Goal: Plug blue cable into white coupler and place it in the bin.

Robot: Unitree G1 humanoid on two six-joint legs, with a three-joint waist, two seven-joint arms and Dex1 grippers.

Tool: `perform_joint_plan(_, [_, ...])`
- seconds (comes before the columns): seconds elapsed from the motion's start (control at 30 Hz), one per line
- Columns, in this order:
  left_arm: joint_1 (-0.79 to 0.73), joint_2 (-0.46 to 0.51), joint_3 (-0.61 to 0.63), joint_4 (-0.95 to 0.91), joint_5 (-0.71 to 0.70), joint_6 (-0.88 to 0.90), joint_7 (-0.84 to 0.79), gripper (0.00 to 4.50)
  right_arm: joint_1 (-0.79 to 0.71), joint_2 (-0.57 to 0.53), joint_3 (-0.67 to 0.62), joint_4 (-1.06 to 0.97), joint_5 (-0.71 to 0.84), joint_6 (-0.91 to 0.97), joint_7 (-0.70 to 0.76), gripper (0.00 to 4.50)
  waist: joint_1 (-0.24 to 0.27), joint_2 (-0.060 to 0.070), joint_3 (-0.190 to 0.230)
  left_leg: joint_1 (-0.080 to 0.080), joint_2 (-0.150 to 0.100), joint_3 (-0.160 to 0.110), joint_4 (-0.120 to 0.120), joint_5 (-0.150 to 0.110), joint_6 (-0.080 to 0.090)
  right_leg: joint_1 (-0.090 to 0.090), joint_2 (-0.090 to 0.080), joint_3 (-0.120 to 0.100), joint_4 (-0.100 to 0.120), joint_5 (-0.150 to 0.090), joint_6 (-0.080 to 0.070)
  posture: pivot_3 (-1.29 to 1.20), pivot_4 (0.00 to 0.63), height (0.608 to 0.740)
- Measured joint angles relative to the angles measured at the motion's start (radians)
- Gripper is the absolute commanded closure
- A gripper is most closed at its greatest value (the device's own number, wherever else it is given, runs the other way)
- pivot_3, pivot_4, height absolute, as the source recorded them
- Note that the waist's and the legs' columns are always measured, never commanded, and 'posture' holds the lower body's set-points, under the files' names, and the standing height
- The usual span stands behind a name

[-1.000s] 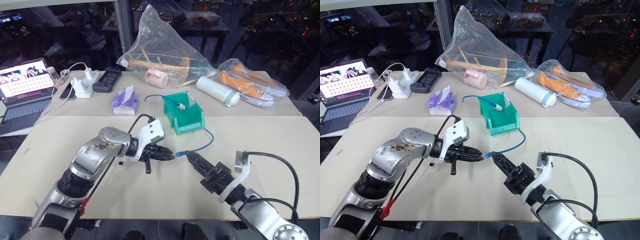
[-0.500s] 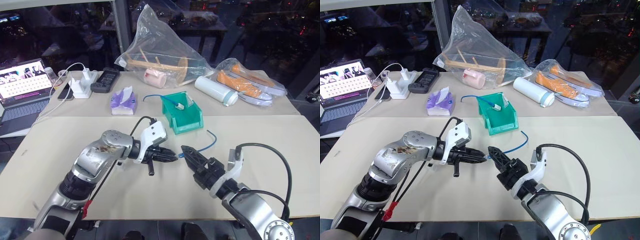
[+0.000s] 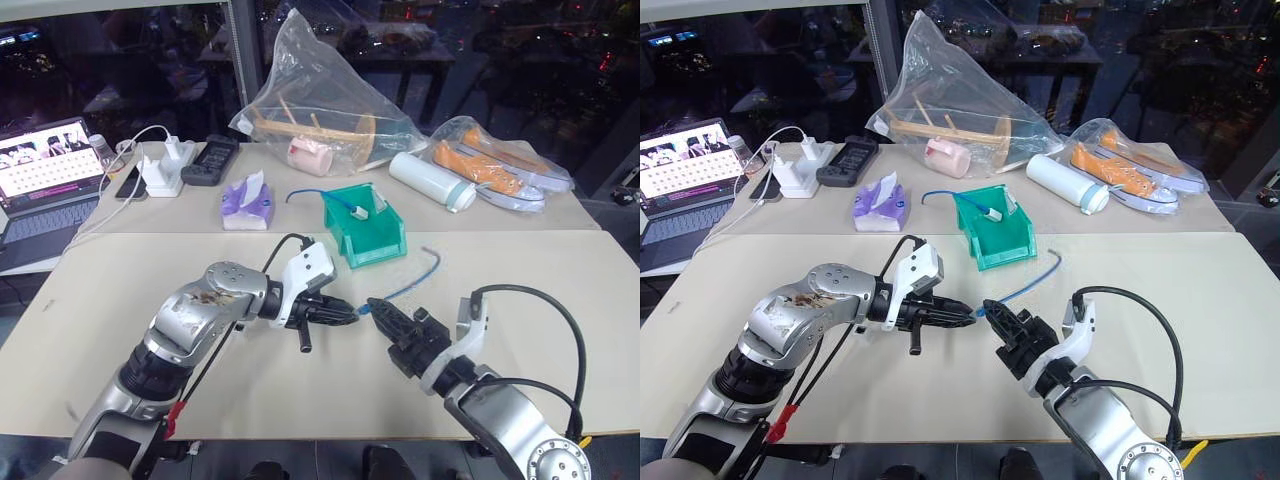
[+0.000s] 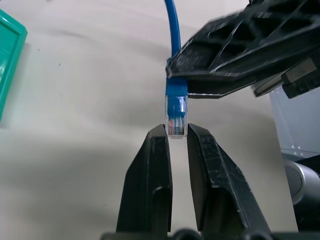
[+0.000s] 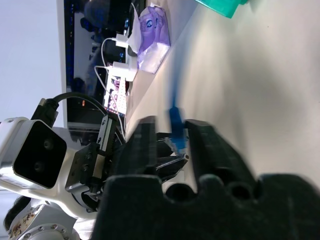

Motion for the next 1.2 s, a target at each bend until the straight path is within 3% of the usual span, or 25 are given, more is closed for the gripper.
perform_joint_plan(0.3, [0.000,0.005,0.000,-0.013,-0.019,0.021,0.024,4.43,0.001,-0.007,0.013,0.000,0.000,-0.019,0.000,4.47,0.000,0.000,0.000,0.000,0.000,0.000,0.000,0.000,0.000,0.000,0.000,0.000,0.000,0.000,0.000,0.00,0.150,0.740])
perform_joint_plan(0.37, [0.002,0.008,0.000,-0.017,-0.020,0.024,0.028,3.47,0.001,-0.012,0.016,0.000,0.000,-0.020,0.001,4.50,0.000,0.000,0.000,0.000,0.000,0.000,0.000,0.000,0.000,0.000,0.000,0.000,0.000,0.000,0.000,0.00,0.150,0.740])
perform_joint_plan(0.47, [0.011,0.026,0.014,-0.024,-0.047,0.040,0.025,2.53,0.001,-0.014,0.022,-0.001,0.000,-0.022,0.007,4.50,-0.001,0.000,0.000,0.000,0.000,0.000,0.000,0.000,0.000,0.000,0.000,0.000,0.000,0.000,0.000,0.00,0.150,0.740])
perform_joint_plan(0.7, [0.074,0.108,0.224,-0.078,-0.197,0.109,0.014,0.02,0.003,-0.018,0.025,-0.002,0.005,-0.030,0.029,4.50,-0.004,0.000,0.000,0.000,0.000,0.000,-0.001,0.000,0.000,-0.001,0.000,0.000,0.000,0.000,0.000,0.00,0.150,0.740])
perform_joint_plan(0.83, [0.175,0.182,0.423,-0.066,-0.234,0.036,-0.006,0.02,-0.022,-0.026,0.031,0.014,0.019,-0.029,0.048,4.50,-0.010,0.001,0.000,0.001,0.001,0.000,-0.002,0.000,0.000,-0.002,0.001,0.001,0.001,-0.001,-0.001,0.00,0.150,0.740])
perform_joint_plan(1.0, [0.387,0.183,0.673,-0.040,-0.259,-0.077,0.005,0.02,-0.074,-0.047,0.041,0.056,0.057,-0.019,0.054,4.50,-0.006,0.001,0.000,0.001,0.001,0.000,-0.002,0.000,0.000,-0.002,0.002,0.000,0.000,-0.001,-0.002,0.00,0.150,0.740])
perform_joint_plan(1.07, [0.500,0.165,0.730,-0.050,-0.252,-0.125,0.018,0.02,-0.094,-0.059,0.044,0.067,0.079,-0.012,0.057,4.50,-0.004,0.001,0.000,0.000,0.002,0.000,-0.002,0.000,0.000,-0.003,0.002,0.000,-0.001,-0.001,-0.002,0.00,0.150,0.740])
perform_joint_plan(1.2, [0.739,0.028,0.790,-0.115,-0.209,-0.228,0.114,0.02,-0.114,-0.069,0.052,0.086,0.097,-0.002,0.069,4.50,-0.001,0.001,0.000,0.000,0.002,0.001,-0.003,0.000,0.000,-0.002,0.001,0.000,-0.001,-0.001,-0.002,0.00,0.150,0.740])
